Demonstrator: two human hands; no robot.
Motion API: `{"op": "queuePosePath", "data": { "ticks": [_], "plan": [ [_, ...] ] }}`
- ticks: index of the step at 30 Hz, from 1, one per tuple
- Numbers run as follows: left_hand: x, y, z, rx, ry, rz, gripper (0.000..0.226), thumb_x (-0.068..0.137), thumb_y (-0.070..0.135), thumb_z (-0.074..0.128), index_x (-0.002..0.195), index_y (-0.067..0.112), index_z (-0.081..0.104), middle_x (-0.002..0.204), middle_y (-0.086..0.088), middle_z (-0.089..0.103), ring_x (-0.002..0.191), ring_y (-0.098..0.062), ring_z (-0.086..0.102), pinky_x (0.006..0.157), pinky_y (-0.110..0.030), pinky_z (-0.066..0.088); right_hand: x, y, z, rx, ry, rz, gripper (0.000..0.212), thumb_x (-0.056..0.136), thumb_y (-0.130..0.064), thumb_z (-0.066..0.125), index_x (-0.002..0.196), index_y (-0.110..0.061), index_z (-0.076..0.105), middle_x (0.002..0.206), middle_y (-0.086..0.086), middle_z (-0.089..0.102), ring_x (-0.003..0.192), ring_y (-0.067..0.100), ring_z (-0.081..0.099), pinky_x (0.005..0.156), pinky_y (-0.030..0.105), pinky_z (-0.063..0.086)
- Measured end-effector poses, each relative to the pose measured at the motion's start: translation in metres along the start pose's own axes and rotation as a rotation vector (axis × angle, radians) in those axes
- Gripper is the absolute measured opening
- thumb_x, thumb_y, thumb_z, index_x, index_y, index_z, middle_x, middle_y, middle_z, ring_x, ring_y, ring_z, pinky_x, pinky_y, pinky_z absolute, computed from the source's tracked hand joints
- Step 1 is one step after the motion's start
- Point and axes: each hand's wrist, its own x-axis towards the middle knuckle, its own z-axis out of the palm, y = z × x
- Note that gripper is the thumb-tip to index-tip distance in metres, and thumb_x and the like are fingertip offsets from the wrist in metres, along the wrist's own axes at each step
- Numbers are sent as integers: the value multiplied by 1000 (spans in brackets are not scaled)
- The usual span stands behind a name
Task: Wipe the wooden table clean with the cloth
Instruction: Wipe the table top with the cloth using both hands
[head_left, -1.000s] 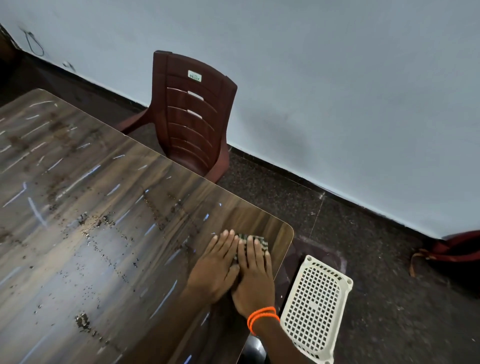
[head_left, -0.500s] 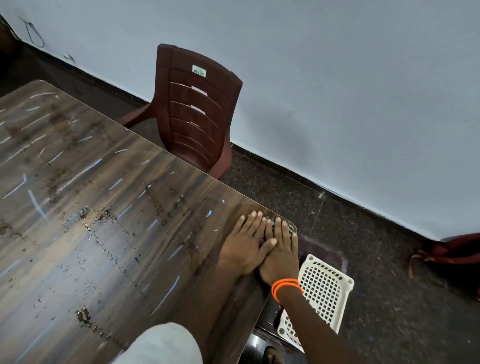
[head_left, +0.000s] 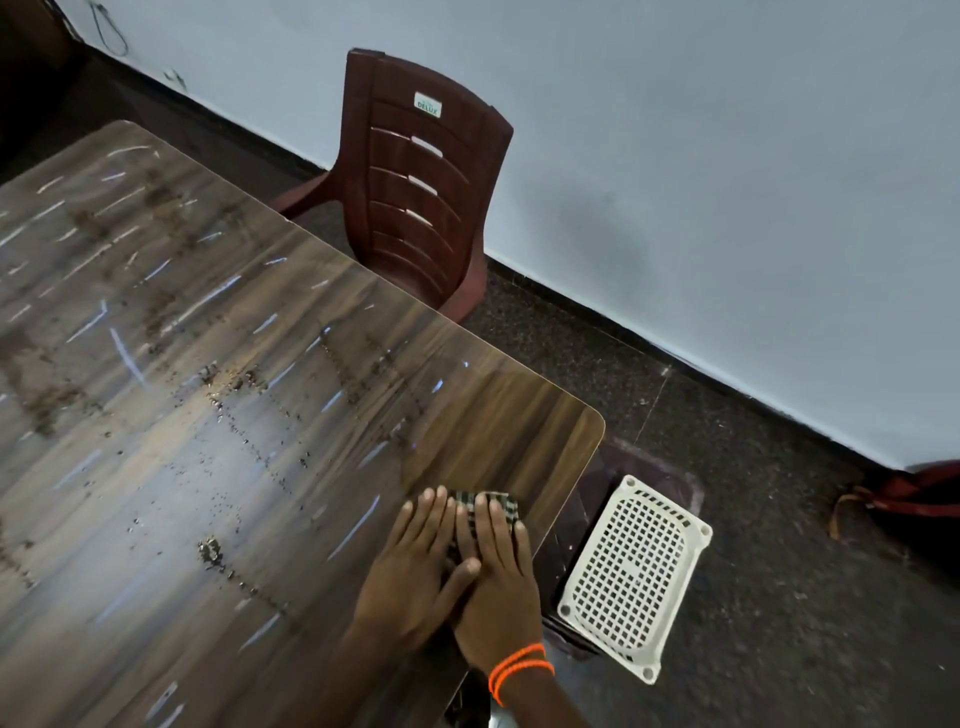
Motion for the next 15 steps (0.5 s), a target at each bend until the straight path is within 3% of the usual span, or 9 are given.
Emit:
{"op": "queuePosePath", "data": {
  "ticks": [3, 9, 15],
  "plan": [
    [-11, 33, 18, -36, -9, -13, 80, 104, 66, 24, 161, 10, 19, 170, -10, 9, 157, -19, -4, 126, -45, 11, -27, 27, -5, -41, 7, 7, 70, 98, -42, 47, 161, -25, 22, 169, -2, 17, 156, 18, 13, 121, 48, 20],
    [61, 67, 19, 17, 21, -25, 85, 102, 69, 9, 160, 7, 22, 169, -13, 14, 157, -20, -3, 127, -45, 8, 14, 85, -24, -157, -32, 59, 74, 100, -40, 45, 163, -23, 11, 171, 2, 6, 157, 20, -1, 123, 52, 19],
    [51, 35, 13, 67, 51, -65, 81, 103, 67, 8, 162, 13, 15, 171, -6, 8, 156, -13, -9, 127, -43, 3, 28, 49, -19, -127, -21, 44, 70, 97, -35, 38, 161, -13, 21, 169, 12, 14, 157, 25, 5, 124, 51, 19]
  ]
}}
